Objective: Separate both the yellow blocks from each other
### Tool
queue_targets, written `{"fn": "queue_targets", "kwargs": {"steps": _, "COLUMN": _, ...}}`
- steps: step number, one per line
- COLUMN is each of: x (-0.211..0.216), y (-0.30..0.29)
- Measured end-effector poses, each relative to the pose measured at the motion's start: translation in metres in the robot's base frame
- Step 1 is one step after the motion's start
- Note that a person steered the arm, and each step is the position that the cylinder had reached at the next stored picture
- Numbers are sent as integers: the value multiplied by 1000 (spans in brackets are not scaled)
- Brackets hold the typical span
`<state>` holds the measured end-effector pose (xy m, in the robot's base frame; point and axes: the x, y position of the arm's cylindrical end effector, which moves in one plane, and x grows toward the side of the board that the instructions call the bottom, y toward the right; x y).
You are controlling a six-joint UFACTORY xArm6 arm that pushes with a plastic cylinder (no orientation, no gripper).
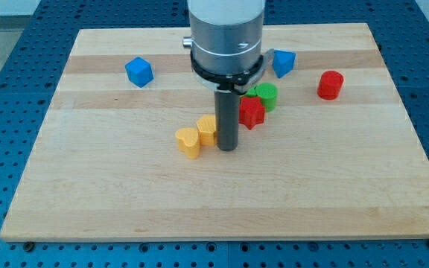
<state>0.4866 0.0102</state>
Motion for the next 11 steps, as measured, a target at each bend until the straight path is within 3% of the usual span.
{"fn": "queue_targets", "kwargs": {"steps": 1, "x": 0, "y": 37}}
{"fn": "queue_targets", "kwargs": {"steps": 4, "x": -7, "y": 35}}
{"fn": "queue_targets", "kwargs": {"steps": 9, "x": -6, "y": -84}}
{"fn": "queue_targets", "kwargs": {"steps": 11, "x": -8, "y": -65}}
